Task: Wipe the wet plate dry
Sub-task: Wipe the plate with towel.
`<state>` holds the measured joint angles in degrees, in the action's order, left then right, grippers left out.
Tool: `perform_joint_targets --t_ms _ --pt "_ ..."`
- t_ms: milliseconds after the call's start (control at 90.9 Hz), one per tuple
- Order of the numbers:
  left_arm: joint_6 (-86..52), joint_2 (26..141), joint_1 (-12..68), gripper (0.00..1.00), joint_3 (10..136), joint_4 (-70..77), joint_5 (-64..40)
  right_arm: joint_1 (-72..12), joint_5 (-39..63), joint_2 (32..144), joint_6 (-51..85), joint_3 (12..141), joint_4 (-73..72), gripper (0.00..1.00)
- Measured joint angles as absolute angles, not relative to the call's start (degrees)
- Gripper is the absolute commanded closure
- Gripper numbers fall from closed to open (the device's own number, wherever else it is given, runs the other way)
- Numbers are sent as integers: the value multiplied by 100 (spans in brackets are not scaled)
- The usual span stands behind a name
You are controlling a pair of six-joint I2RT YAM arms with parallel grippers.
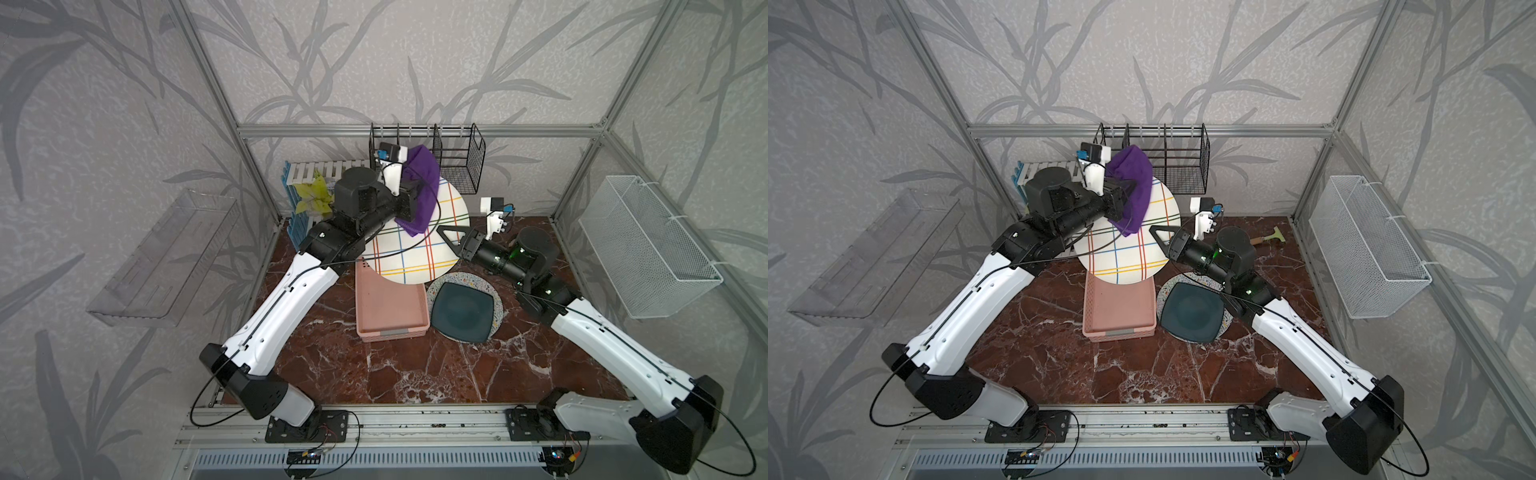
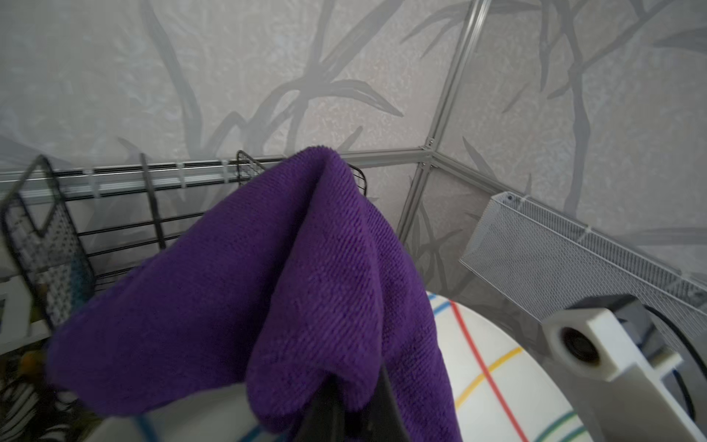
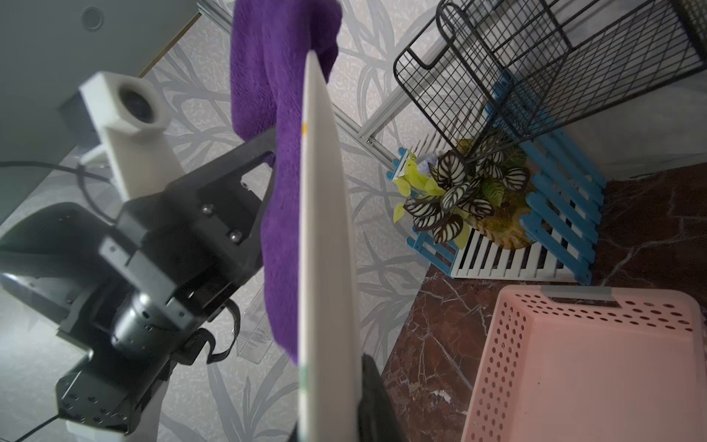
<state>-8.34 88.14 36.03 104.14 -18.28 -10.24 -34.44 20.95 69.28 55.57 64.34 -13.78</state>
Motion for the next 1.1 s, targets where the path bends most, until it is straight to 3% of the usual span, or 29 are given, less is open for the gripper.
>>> perform_joint_targets --t_ms 121,319,418,616,902,1100 --pt "-751 8823 3795 100 10114 -2018 -1146 -3111 2220 7098 5815 6431 -1380 100" --pt "-1308 7776 3249 100 8315 -1857 -1096 -2349 2187 7111 6276 6270 -1645 100" --pt "-1518 7612 3520 100 8018 -1575 -1238 -2368 2150 7111 6307 6272 -1752 100" --pt "-1758 7802 4104 100 8058 -1074 -1520 -2410 2158 7157 6390 6274 -2018 100" --pt "-2036 8009 2023 100 8825 -1295 -1772 -2801 2268 7072 6265 6171 -2008 100" --pt "-1590 8501 3050 100 9531 -1313 -1809 -3100 2561 7059 6163 6165 -1870 100"
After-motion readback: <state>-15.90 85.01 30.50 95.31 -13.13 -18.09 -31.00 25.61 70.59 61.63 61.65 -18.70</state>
